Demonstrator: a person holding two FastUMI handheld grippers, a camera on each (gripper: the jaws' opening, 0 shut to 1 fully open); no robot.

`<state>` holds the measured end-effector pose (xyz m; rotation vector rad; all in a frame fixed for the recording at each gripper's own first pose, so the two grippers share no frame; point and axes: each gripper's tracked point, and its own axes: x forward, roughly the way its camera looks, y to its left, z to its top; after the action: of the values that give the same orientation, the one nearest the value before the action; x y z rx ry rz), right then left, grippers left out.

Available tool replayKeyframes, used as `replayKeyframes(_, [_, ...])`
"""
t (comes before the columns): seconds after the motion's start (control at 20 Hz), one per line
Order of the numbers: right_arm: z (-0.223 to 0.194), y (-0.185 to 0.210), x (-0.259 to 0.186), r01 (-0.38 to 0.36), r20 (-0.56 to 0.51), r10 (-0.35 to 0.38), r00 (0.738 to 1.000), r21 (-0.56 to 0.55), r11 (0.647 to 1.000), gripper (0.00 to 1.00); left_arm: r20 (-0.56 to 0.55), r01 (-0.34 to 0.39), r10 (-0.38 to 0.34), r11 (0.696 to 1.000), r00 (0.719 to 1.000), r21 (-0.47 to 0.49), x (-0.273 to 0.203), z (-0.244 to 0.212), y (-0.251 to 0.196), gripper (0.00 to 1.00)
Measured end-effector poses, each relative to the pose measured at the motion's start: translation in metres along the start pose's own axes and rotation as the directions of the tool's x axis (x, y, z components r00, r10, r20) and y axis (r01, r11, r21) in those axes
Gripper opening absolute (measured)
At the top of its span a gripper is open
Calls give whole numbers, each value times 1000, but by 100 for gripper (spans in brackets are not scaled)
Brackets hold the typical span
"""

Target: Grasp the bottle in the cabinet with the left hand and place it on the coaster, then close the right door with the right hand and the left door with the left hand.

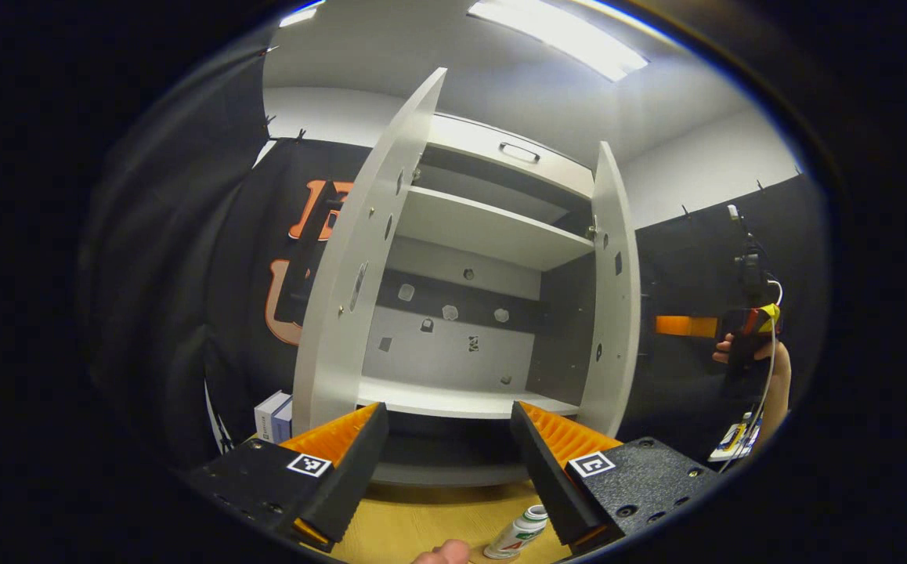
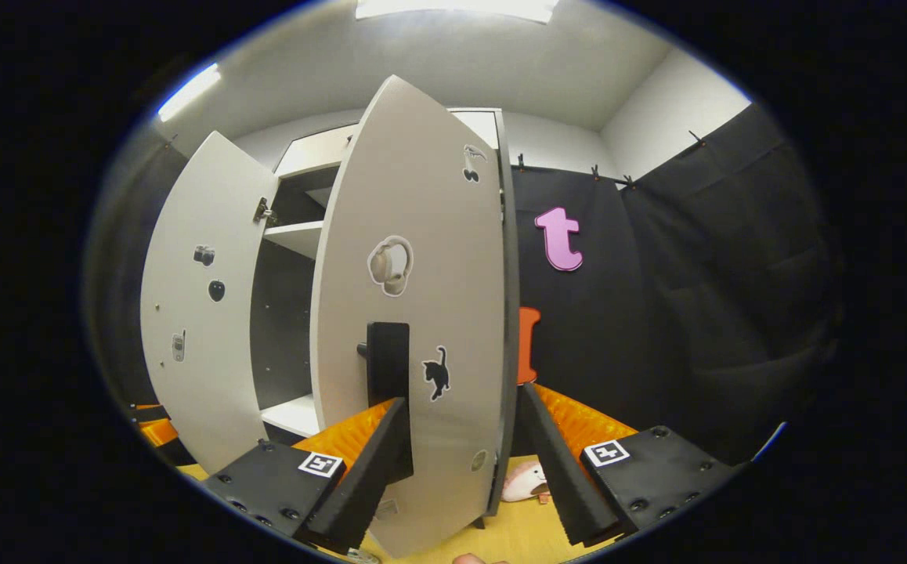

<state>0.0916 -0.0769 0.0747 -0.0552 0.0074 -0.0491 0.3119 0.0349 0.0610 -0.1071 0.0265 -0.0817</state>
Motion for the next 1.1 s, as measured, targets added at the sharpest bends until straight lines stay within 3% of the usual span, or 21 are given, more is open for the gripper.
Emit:
replayKeyframes(0.1, [-3,29,13,-85,-12,86,996,33,996,97,0,-7,7,1000,1000,11,-4,7,-4,95])
replayKeyframes(0.25, [-16,36,22,-116,-44,118,992,44,992,97,18,-54,54,998,998,26,-11,21,-3,95])
replayKeyframes(0.5, [-32,27,13,-111,-55,113,992,27,993,97,112,-126,117,989,987,78,-35,75,5,95])
replayKeyframes(0.65, [-40,26,-5,-135,-53,135,989,19,991,97,124,-207,201,977,972,42,-56,97,32,94])
replayKeyframes(0.8, [-54,30,-22,-153,-52,153,987,10,988,97,98,-312,309,950,946,15,-72,107,79,95])
replayKeyframes(0.9, [-63,35,-31,-170,-62,170,983,8,985,97,112,-405,399,913,910,42,-71,120,123,95])
replayKeyframes(1.1, [-70,43,-49,-205,-75,205,976,12,979,97,107,-471,459,867,882,161,-36,128,177,95])
